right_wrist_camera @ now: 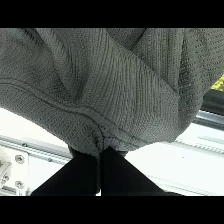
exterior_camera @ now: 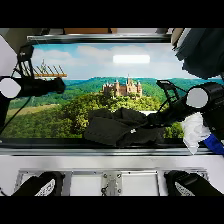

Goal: Fold the clothes and pants, and hang the long-sleeved shirts on hangers.

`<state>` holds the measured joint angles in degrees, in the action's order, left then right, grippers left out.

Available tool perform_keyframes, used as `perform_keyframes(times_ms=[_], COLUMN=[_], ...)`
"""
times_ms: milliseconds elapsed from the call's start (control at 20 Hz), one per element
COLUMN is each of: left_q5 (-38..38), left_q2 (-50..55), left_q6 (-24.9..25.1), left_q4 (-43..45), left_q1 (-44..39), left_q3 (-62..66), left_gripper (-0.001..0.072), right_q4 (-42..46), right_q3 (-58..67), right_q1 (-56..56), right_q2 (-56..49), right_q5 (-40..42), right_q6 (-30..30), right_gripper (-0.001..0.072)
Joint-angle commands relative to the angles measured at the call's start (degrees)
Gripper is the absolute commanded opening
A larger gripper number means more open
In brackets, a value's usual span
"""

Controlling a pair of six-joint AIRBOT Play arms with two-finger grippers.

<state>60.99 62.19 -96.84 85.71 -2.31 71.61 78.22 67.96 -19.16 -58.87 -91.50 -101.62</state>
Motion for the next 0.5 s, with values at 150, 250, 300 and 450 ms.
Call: perform_keyframes(times_ms=[150, 250, 300, 450], left_q5=[-2.6, -4.7, -6.6, -7.7], left_q2=[18.8, 25.6, 30.4, 38.6], left_q6=[3.7, 3.9, 4.1, 4.1], left_q4=[16.3, 18.8, 22.4, 27.9], left_q1=[12.8, 13.6, 13.6, 13.6], left_q3=[10.3, 13.4, 15.2, 19.1], left_gripper=[0.0714, 0.0714, 0.0714, 0.0714], right_q4=[0.0, 0.0, 0.0, 0.0], right_q3=[0.0, 0.0, 0.0, 0.0], right_q1=[0.0, 0.0, 0.0, 0.0], right_q2=[0.0, 0.0, 0.0, 0.0], right_q5=[0.0, 0.0, 0.0, 0.0], right_q6=[0.0, 0.0, 0.0, 0.0], right_gripper=[0.0018, 0.0018, 0.0018, 0.0018])
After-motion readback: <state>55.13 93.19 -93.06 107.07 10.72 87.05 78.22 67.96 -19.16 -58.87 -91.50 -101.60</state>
